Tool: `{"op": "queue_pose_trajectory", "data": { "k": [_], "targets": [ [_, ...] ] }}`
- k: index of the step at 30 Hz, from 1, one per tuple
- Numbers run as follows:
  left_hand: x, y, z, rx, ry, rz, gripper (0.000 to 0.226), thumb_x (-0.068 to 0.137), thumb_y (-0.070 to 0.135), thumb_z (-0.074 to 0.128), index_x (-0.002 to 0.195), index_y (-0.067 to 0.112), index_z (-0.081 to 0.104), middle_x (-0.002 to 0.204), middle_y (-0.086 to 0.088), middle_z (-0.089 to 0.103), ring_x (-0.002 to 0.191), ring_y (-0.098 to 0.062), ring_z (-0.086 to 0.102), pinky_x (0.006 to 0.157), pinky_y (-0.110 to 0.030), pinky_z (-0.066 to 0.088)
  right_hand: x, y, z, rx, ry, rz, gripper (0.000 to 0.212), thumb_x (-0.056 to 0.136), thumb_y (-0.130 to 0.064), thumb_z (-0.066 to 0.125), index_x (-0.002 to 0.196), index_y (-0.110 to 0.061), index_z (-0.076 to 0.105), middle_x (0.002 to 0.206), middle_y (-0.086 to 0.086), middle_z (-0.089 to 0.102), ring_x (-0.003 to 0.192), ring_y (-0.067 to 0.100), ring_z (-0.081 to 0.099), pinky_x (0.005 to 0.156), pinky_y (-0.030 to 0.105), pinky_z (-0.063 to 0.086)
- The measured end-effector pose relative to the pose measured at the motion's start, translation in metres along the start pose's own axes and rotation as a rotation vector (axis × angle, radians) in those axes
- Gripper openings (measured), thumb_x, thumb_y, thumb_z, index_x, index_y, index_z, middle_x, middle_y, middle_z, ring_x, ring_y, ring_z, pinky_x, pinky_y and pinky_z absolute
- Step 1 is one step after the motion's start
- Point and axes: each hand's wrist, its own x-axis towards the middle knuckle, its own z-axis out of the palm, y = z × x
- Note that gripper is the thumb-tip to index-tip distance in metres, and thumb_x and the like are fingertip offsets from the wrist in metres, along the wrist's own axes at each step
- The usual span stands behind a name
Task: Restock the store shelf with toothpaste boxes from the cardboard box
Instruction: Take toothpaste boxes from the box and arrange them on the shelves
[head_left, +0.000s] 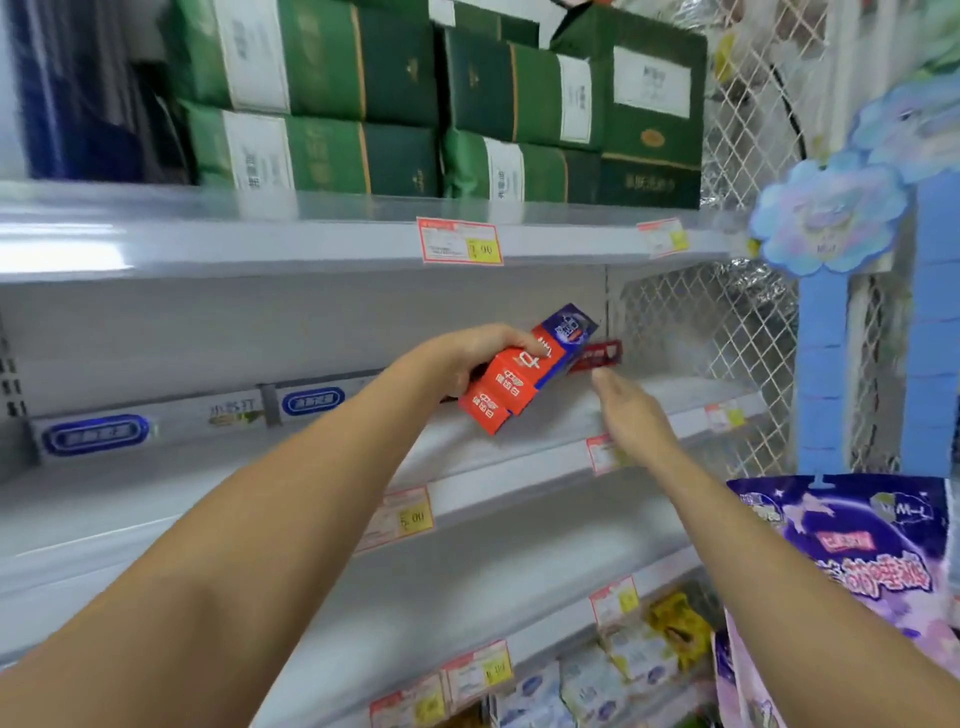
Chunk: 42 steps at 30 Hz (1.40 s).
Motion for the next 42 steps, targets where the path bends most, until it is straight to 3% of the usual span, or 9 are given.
{"op": "queue_pose_trajectory", "data": {
  "k": [2, 5, 10, 13, 18, 30, 34, 36, 42],
  "targets": [
    [0.016, -0.004, -0.010, 0.133, 0.029, -0.027, 0.021, 0.085, 0.032, 0.062, 0.087, 0.011, 0.061, 0.061, -0.004, 0.068, 0.050, -0.017, 0.064, 0.063, -0.029, 0.053, 0.005, 0.019, 0.012, -0.242, 0.071, -0.056, 0.062, 0.095, -0.042, 0.017, 0.100, -0.005, 0.066, 0.110, 0.022, 0.065, 0.104, 0.034, 0.052, 0.092, 0.041, 0.035],
    [0.040, -0.004, -0.018, 0.438, 0.067, -0.002, 0.042, 0.073, 0.038, 0.073, 0.106, 0.014, 0.064, 0.087, -0.007, 0.073, 0.070, -0.023, 0.069, 0.073, -0.034, 0.056, 0.009, 0.037, 0.027, -0.297, 0.229, -0.084, 0.063, 0.084, -0.041, 0.009, 0.084, -0.008, 0.063, 0.085, 0.011, 0.062, 0.089, 0.029, 0.049, 0.088, 0.041, 0.035],
    [0.061, -0.015, -0.016, 0.793, 0.048, 0.107, 0.064, 0.079, 0.035, 0.071, 0.137, 0.029, 0.045, 0.124, -0.002, 0.060, 0.095, -0.019, 0.064, 0.083, -0.031, 0.053, 0.015, 0.046, 0.034, -0.292, 0.283, -0.055, 0.041, 0.086, -0.034, 0.011, 0.075, -0.017, 0.046, 0.077, -0.001, 0.048, 0.082, 0.024, 0.044, 0.084, 0.038, 0.034],
    [0.074, -0.027, -0.019, 0.792, 0.059, 0.160, 0.064, 0.084, 0.036, 0.066, 0.141, 0.030, 0.039, 0.132, -0.001, 0.056, 0.102, -0.018, 0.061, 0.085, -0.028, 0.050, 0.018, 0.050, 0.039, -0.244, 0.347, -0.073, 0.041, 0.087, -0.035, 0.013, 0.074, -0.016, 0.046, 0.075, 0.000, 0.048, 0.080, 0.021, 0.041, 0.086, 0.039, 0.034],
    [0.088, -0.047, -0.024, 1.059, 0.204, 0.261, 0.059, 0.093, 0.046, 0.047, 0.147, 0.027, 0.030, 0.148, -0.003, 0.040, 0.130, -0.025, 0.043, 0.106, -0.032, 0.035, 0.022, 0.057, 0.043, -0.276, 0.388, -0.146, 0.042, 0.088, -0.035, 0.012, 0.075, -0.017, 0.048, 0.076, -0.001, 0.049, 0.080, 0.019, 0.039, 0.087, 0.038, 0.036],
    [0.120, -0.062, -0.023, 0.983, 0.397, 0.145, 0.055, 0.093, 0.044, 0.050, 0.141, 0.019, 0.039, 0.139, -0.010, 0.048, 0.121, -0.028, 0.049, 0.097, -0.033, 0.041, 0.021, 0.059, 0.043, -0.284, 0.419, -0.243, 0.038, 0.084, -0.034, 0.014, 0.073, -0.017, 0.047, 0.074, -0.001, 0.047, 0.079, 0.020, 0.039, 0.083, 0.036, 0.033],
    [0.125, -0.064, -0.020, 1.093, 0.472, -0.111, 0.074, 0.090, 0.059, 0.045, 0.141, 0.006, 0.034, 0.145, -0.023, 0.035, 0.132, -0.040, 0.034, 0.109, -0.040, 0.031, 0.021, 0.058, 0.043, -0.265, 0.430, -0.250, 0.039, 0.084, -0.035, 0.015, 0.073, -0.016, 0.047, 0.074, 0.000, 0.047, 0.079, 0.020, 0.038, 0.083, 0.036, 0.032],
    [0.124, -0.064, -0.019, 1.144, 0.476, -0.182, 0.074, 0.090, 0.060, 0.043, 0.139, 0.004, 0.035, 0.143, -0.023, 0.039, 0.130, -0.042, 0.038, 0.111, -0.046, 0.029, 0.021, 0.059, 0.043, -0.267, 0.431, -0.258, 0.039, 0.083, -0.034, 0.015, 0.072, -0.016, 0.048, 0.074, 0.000, 0.048, 0.079, 0.020, 0.039, 0.082, 0.035, 0.032],
    [0.113, -0.061, -0.016, 1.151, 0.477, -0.041, 0.053, 0.094, 0.047, 0.046, 0.127, 0.006, 0.047, 0.124, -0.012, 0.057, 0.112, -0.030, 0.055, 0.102, -0.037, 0.040, 0.029, 0.070, 0.045, -0.371, 0.383, -0.233, 0.041, 0.083, -0.033, 0.012, 0.076, -0.017, 0.049, 0.081, 0.000, 0.052, 0.083, 0.017, 0.037, 0.089, 0.038, 0.034]
  ]
}}
